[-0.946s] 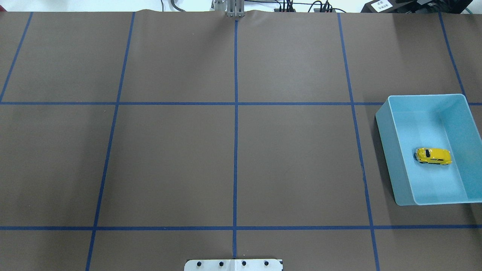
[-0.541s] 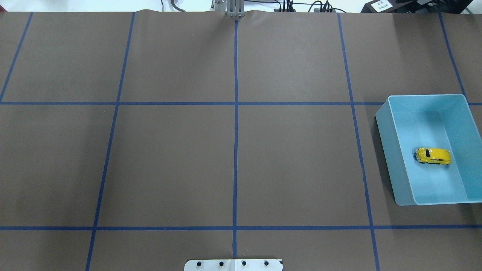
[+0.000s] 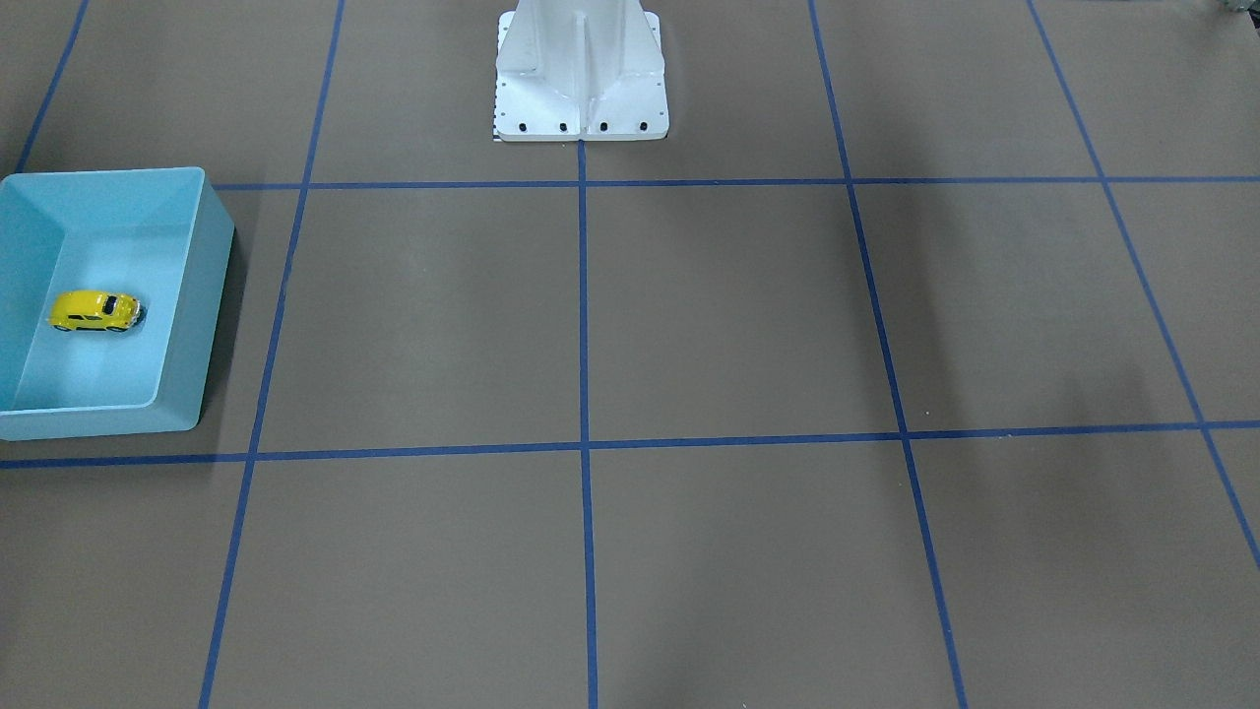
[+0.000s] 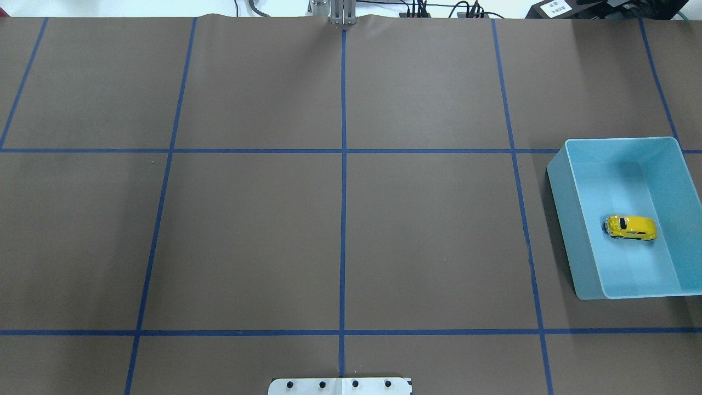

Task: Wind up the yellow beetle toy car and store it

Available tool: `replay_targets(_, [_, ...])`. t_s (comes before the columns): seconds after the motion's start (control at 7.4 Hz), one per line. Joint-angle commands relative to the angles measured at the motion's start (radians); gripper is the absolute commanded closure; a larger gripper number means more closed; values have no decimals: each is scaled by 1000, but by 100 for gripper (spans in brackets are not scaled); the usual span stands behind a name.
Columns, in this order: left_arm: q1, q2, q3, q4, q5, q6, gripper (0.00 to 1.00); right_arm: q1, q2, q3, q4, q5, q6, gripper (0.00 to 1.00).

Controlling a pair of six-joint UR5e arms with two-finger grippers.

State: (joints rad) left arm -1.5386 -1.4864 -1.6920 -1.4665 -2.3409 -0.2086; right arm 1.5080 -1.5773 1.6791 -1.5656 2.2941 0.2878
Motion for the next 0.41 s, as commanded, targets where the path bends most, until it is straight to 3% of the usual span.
replay_targets(0.0, [0, 2, 0, 0, 0, 0, 0, 0, 0, 1, 1, -1, -1, 0])
replay_targets(0.27, [0, 2, 0, 0, 0, 0, 0, 0, -1, -4, 1, -2, -1, 0])
